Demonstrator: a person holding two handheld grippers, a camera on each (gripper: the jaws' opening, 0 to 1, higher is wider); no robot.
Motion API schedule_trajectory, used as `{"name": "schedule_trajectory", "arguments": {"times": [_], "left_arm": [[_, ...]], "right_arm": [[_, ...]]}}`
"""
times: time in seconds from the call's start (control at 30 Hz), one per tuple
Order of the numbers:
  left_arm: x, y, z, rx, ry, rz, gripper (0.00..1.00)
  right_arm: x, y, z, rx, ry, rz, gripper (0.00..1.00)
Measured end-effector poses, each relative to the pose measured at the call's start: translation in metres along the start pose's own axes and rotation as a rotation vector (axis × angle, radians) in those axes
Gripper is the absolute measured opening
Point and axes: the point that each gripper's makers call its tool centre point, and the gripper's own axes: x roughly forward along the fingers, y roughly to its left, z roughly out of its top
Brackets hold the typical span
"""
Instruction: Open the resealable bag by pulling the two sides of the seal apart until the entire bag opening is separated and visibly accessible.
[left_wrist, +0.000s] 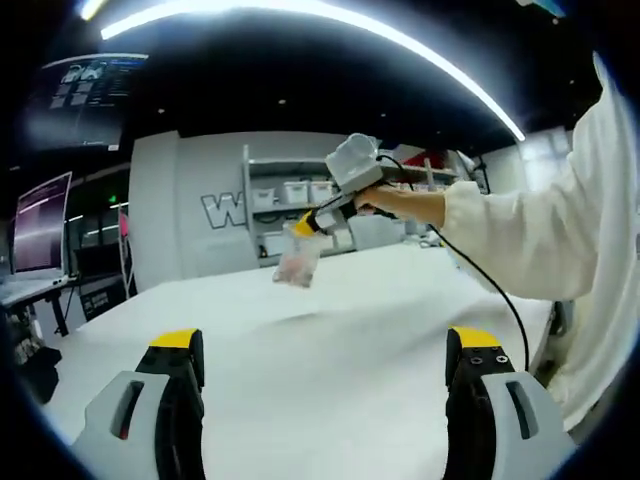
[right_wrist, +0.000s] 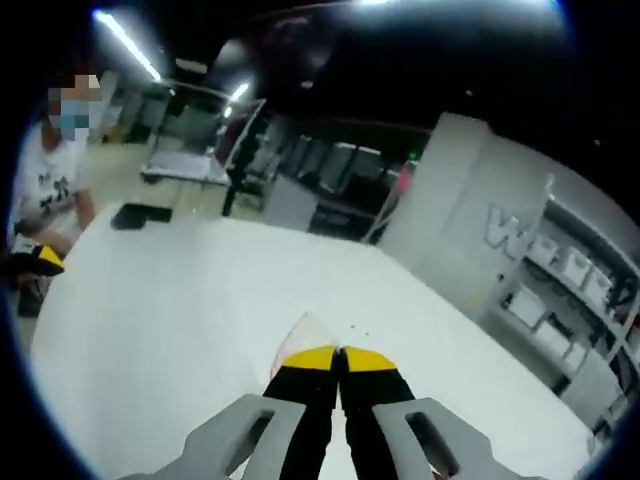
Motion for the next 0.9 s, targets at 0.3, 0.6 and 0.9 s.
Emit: {"name": "schedule_trajectory", "arguments": {"times": [0.3, 0.6, 0.9], "left_arm": [[0.003, -0.002, 0.002, 0.012, 0.016, 0.002, 1.00], [0.008, -0.002, 0.001, 0.013, 0.048, -0.002, 1.00], [0.015, 0.003, 0.006, 0.021, 0.066, 0.002, 1.00]], "right_arm": [[0.021, -0.031, -0.004, 0.203, -0.027, 0.008, 0.00], [0.047, -0.041, -0.016, 0.424, -0.015, 0.041, 0.00], [0.066, -0.069, -0.027, 0.587, -0.044, 0.033, 0.00]]}}
